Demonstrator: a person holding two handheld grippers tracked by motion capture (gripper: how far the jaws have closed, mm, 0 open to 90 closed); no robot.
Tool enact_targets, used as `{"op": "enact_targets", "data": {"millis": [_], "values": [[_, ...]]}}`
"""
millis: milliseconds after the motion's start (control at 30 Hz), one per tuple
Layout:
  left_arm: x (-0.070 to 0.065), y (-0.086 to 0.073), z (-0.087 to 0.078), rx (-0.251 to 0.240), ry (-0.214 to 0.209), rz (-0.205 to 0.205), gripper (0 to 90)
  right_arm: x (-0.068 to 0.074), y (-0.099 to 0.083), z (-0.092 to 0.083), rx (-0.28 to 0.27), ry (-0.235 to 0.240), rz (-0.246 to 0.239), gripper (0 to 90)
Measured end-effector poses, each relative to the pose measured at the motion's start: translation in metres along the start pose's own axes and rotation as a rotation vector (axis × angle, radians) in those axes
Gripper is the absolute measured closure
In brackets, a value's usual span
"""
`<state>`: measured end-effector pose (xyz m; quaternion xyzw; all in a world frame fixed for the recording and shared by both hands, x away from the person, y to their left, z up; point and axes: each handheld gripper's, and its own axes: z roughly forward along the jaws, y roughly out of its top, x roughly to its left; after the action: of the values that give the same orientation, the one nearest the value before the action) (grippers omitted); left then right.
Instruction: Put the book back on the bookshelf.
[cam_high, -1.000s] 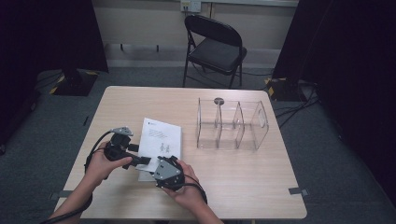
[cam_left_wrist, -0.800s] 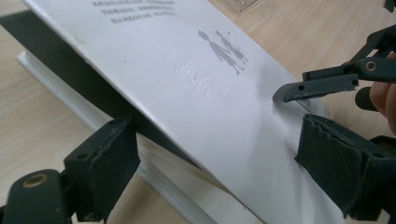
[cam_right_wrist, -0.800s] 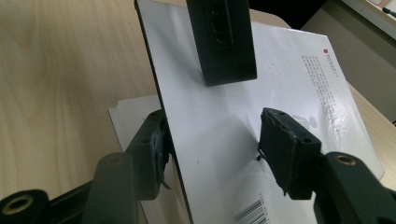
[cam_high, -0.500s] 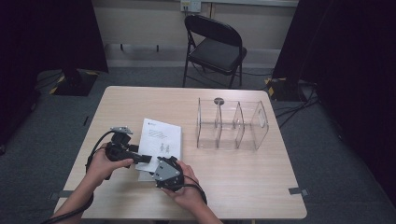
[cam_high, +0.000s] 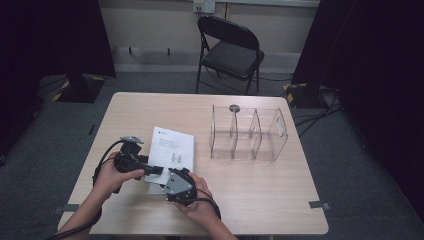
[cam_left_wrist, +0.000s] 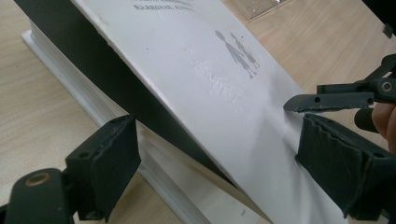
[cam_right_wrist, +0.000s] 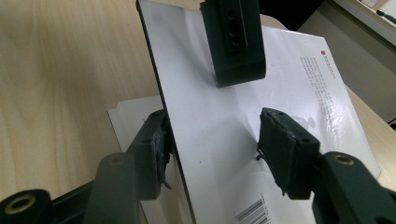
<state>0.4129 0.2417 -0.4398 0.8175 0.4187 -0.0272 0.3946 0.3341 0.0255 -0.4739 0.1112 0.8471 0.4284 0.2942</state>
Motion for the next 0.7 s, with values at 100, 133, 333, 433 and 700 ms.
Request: {"op": "enact_targets", "data": {"millis": [100,133,333,433,700], "values": [[0.0009,0.0000,-0.0004,0.003,-0.013,-0.025,13.5,-0.0004,0.0002,-0.0008,-0.003,-0.002,0.007,45.1],[0.0016,-0.0001,-0.0001,0.005,-0.026,-0.043,13.5,-0.0004,0.0002,-0.0008,-0.003,-0.002,0.007,45.1],[0.0014,-0.0019,0.0027,0.000,-0.034,-0.055,12.9,0.0002,-0.0001,-0.0010,-0.007,-0.006,0.005,45.4],[0.0010,-0.0015,0.0031,-0.001,-0.030,-0.050,12.4,0.0000,0.0000,-0.0013,-0.008,-0.005,0.007,45.5],[0.0008,-0.0017,0.0032,-0.002,-0.031,-0.065,13.0,0.0007,-0.0004,-0.0014,-0.012,-0.010,-0.001,46.3]]}}
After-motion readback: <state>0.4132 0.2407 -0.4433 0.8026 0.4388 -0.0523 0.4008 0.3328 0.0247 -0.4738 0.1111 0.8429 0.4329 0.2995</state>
